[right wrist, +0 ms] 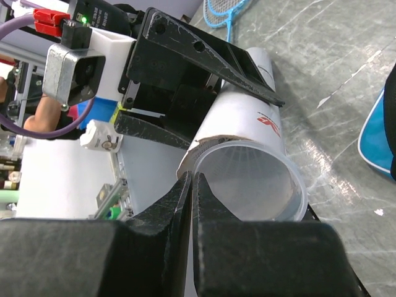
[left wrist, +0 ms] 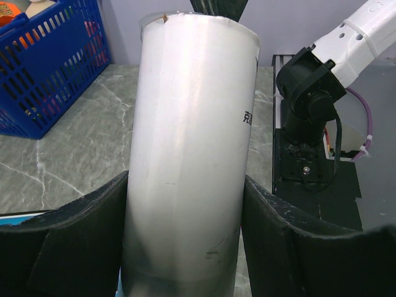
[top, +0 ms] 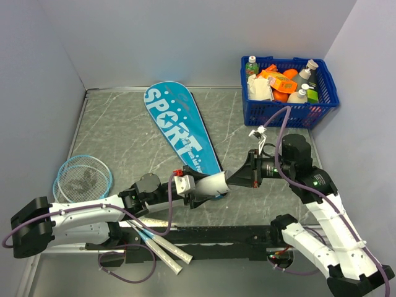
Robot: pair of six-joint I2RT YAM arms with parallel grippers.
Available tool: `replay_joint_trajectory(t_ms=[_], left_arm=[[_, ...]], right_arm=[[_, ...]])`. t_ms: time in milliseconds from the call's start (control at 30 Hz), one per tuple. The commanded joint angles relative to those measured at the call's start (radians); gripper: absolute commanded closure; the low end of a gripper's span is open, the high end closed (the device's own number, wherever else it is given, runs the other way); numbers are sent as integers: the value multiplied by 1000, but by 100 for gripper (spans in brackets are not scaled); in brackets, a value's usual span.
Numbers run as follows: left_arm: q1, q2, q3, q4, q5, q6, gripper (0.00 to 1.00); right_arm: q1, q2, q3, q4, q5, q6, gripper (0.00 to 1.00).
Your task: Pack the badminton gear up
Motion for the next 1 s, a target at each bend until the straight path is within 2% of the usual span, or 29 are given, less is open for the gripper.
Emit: replay_joint_trajectory(t_ms=[0,967], left_arm=[[-9,-12,-14,53,6,-75,99],[-11,-3,-11,54,8,-75,99]], right_arm=[[35,2,-1,59,14,23,93],[70,-33,92,-26,74,11,95]])
